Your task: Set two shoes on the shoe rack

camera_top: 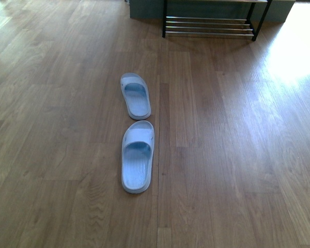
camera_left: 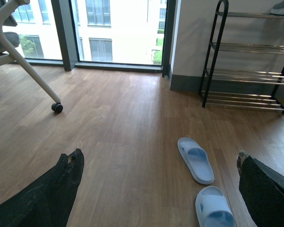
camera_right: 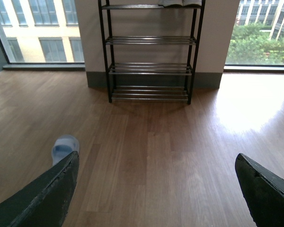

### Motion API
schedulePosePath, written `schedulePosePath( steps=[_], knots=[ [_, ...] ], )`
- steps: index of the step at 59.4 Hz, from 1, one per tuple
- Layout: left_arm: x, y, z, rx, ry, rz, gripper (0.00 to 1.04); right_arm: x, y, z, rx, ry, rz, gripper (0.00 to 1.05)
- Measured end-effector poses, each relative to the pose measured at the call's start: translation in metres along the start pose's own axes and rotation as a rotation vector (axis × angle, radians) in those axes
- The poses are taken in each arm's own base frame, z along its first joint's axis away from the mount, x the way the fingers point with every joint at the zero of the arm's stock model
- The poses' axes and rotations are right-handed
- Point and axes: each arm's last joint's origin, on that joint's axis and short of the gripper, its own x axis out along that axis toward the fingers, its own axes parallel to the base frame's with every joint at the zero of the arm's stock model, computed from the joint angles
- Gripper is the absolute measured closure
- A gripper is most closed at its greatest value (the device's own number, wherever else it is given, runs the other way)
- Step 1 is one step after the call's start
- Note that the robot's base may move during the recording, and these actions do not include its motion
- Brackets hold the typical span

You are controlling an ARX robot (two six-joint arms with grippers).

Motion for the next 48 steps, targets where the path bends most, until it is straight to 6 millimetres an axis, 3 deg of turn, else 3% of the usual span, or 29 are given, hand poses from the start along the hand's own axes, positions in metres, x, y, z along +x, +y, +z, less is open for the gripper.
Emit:
schedulePosePath(
  steps=[48],
  knots=[
    [0.0,0.0,0.0,0.0,0.0,0.0,0.09,0.0,0.0,0.0,0.0,0.0,-0.001,0.09]
  ],
)
